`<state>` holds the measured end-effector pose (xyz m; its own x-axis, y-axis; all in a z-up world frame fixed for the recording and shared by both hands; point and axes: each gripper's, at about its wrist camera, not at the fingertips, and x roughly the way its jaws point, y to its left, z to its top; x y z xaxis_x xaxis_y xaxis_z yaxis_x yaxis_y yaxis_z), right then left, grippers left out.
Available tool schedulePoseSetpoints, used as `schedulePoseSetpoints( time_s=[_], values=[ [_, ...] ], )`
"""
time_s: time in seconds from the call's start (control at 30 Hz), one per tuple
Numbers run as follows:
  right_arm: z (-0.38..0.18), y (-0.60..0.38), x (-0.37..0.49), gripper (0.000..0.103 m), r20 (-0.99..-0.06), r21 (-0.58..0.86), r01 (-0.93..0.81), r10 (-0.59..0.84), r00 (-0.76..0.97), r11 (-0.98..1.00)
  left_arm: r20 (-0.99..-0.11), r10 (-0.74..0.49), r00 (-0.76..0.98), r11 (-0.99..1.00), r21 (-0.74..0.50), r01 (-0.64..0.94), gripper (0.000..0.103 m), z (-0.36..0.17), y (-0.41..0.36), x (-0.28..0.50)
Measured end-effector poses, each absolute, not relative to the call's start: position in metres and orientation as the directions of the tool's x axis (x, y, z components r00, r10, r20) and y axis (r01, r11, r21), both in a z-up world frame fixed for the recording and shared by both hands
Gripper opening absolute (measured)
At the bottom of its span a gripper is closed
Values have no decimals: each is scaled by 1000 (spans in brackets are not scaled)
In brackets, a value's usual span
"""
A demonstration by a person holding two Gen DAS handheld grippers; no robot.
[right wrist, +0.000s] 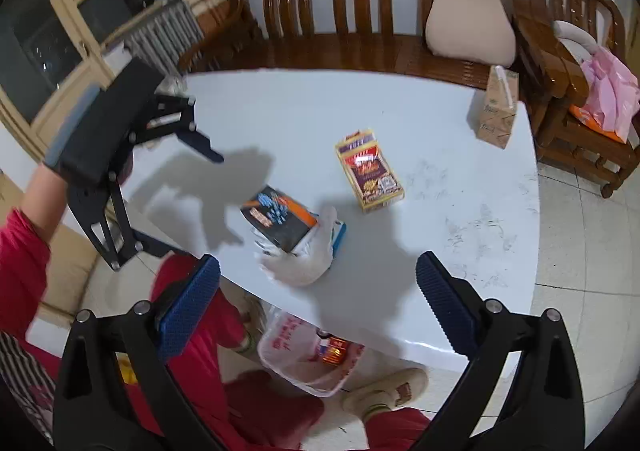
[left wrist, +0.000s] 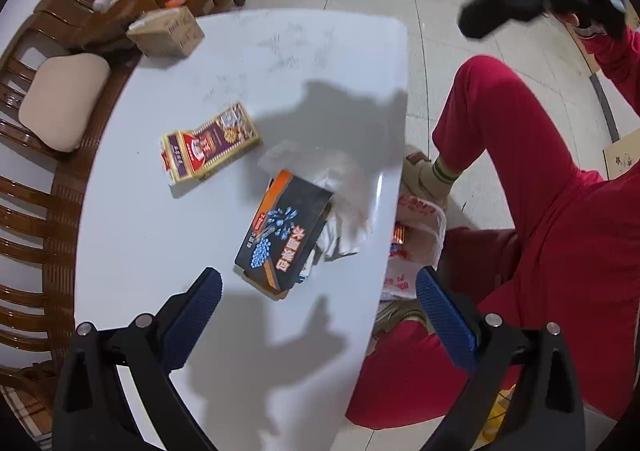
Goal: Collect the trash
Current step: 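Raise both tools back over the table toward the black box and tissue, then grasp the black-orange bead box with the left tool while the right tool grasps the white tissue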
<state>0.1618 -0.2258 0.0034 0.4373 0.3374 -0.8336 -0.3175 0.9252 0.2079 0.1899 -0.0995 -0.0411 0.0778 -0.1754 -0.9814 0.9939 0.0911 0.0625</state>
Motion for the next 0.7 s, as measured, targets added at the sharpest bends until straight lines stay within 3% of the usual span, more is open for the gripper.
schedulePoseSetpoints(
  time_s=[0.7],
  values=[
    [-115, -188, 211, 96, -903, 275, -377, 372, 214, 884, -986, -160, -43, 86, -57, 995, 95, -94, -108, 239]
  ],
)
